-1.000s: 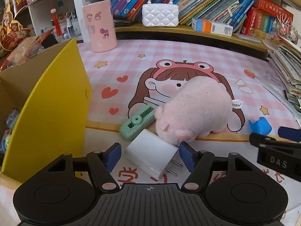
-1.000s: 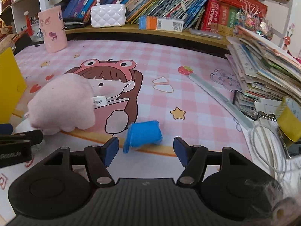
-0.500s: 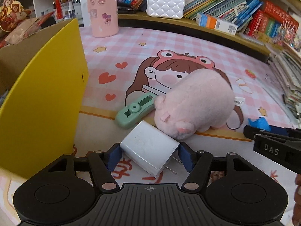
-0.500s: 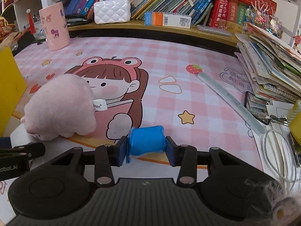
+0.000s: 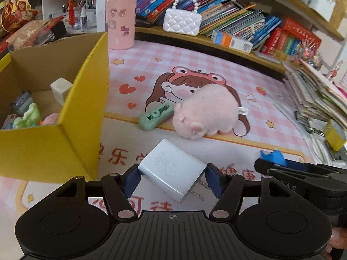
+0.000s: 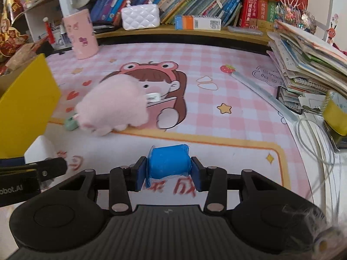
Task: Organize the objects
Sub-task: 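Grasp the white charger plug with the left tool while the right tool grasps the blue clip, then carry the white charger and blue clip over the yellow box with both tools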
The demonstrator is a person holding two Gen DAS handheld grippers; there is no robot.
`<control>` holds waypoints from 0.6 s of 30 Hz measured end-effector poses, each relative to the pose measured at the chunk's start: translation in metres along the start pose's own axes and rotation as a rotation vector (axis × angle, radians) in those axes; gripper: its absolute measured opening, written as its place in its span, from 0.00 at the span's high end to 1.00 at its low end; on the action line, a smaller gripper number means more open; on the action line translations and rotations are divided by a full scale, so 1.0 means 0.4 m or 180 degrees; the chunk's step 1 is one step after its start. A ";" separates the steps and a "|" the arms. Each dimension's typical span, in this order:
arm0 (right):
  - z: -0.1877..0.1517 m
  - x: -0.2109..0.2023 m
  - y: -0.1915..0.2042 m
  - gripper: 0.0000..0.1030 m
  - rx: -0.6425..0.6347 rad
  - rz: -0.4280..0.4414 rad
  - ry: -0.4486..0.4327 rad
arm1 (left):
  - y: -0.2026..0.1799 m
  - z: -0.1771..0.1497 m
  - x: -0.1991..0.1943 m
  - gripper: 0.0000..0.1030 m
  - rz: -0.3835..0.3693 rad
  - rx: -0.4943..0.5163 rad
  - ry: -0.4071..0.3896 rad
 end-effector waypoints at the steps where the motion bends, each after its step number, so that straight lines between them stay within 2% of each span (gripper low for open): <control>1: -0.006 -0.013 0.011 0.61 -0.0004 0.0000 -0.0017 | 0.005 -0.004 -0.013 0.37 -0.0020 0.0008 -0.0029; 11: -0.081 -0.110 0.158 0.61 -0.0118 0.0045 -0.0043 | 0.107 -0.049 -0.117 0.37 -0.0118 -0.0052 -0.0232; 18: -0.126 -0.149 0.296 0.61 -0.0297 0.0096 -0.0072 | 0.225 -0.103 -0.180 0.37 -0.0097 -0.0195 -0.0314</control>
Point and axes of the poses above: each gripper's, at about its wrist camera, not at the fingertips, and x roughly the way its jaws point, y to its left, z to its top, the point moved 8 cm from there along x, roughly the way its jaws point, and after that the axes turned 9 degrees about z, right-handed, at the moved point
